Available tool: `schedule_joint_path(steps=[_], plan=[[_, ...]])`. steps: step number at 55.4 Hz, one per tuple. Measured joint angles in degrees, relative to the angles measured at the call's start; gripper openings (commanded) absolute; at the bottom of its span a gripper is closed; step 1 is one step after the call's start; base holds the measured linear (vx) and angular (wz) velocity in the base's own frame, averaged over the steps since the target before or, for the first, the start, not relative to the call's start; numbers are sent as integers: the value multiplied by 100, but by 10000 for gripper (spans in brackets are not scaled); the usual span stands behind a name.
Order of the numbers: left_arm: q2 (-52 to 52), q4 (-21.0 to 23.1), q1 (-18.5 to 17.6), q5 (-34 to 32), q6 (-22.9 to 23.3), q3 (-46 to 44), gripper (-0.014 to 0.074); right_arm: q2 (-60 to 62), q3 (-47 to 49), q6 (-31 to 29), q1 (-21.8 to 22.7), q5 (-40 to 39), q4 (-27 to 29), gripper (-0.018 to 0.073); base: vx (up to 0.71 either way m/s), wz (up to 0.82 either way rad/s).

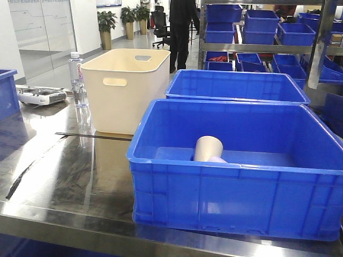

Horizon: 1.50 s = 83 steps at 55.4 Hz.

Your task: Grab cup from conveyor and place in blue bin

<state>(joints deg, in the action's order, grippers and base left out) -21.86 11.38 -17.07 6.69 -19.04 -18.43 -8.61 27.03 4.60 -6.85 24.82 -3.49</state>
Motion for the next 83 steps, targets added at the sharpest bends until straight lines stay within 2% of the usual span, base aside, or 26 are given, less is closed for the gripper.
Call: schedule_joint_path(steps=[11,19,25,38,83], plan=[[1631,-186,596,-44,20,986,0,0,0,0,0,0,0,-9,0,0],[2190,-191,686,-56,20,1565,0,0,0,0,0,-7,0,-9,0,0],[2227,-204,693,31,25,1967,0,0,0,0,0,-7,0,-9,0,0],[2227,-524,720,26,25,2004,0,0,0,0,0,-15,0,-9,0,0],[2227,-546,720,-1,25,2004,0,0,0,0,0,-15,0,-9,0,0]])
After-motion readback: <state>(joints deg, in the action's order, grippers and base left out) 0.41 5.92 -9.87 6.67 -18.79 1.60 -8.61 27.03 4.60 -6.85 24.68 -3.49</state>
